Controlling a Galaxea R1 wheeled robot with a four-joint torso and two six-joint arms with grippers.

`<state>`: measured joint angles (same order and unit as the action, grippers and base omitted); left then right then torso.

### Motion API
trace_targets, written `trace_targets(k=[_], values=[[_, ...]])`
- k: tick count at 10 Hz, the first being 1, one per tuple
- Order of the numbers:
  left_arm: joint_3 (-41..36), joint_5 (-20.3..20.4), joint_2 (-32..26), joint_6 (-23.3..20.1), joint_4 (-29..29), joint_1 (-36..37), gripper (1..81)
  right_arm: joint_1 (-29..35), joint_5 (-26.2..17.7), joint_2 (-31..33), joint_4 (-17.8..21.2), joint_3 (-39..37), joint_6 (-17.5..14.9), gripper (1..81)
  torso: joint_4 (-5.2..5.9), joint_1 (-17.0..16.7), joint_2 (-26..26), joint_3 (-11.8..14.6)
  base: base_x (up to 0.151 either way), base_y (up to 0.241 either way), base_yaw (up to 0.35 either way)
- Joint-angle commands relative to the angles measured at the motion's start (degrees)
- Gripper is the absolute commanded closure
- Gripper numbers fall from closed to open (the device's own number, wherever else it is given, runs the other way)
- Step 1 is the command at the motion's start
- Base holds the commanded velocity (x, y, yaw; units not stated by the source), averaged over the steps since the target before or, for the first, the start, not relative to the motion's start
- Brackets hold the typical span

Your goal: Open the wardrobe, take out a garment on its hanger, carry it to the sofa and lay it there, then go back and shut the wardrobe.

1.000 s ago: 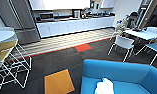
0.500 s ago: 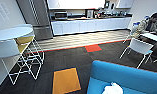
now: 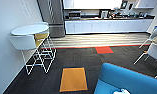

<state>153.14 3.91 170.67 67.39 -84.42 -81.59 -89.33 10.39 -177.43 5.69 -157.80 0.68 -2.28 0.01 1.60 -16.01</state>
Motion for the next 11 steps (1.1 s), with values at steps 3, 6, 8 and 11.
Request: trace_targets(k=[3,6,8,11], values=[[0.4,-3.0,1.0,-0.1,0.1,1.2,1.0,1.5,-3.8,-0.8,-0.2,0.5,-0.2,1.0,0.0,0.0,0.0,0.0,0.0,0.0,0.35],[0.5,-4.7,2.7,0.6,0.3,1.1,1.0,1.7,-3.8,-0.6,-0.3,0.4,-0.3,1.0,0.0,0.0,0.0,0.0,0.0,0.0,0.247],[0.4,-4.6,3.1,0.6,0.4,1.0,1.0,1.8,-3.8,-0.4,-0.3,0.0,-0.3,1.0,0.0,0.0,0.0,0.0,0.0,0.0,0.106],[0.4,-4.5,1.8,0.5,0.7,0.7,1.0,2.5,-3.8,-0.1,0.1,0.0,-0.2,1.0,0.0,0.0,0.0,0.0,0.0,0.0,0.0]])
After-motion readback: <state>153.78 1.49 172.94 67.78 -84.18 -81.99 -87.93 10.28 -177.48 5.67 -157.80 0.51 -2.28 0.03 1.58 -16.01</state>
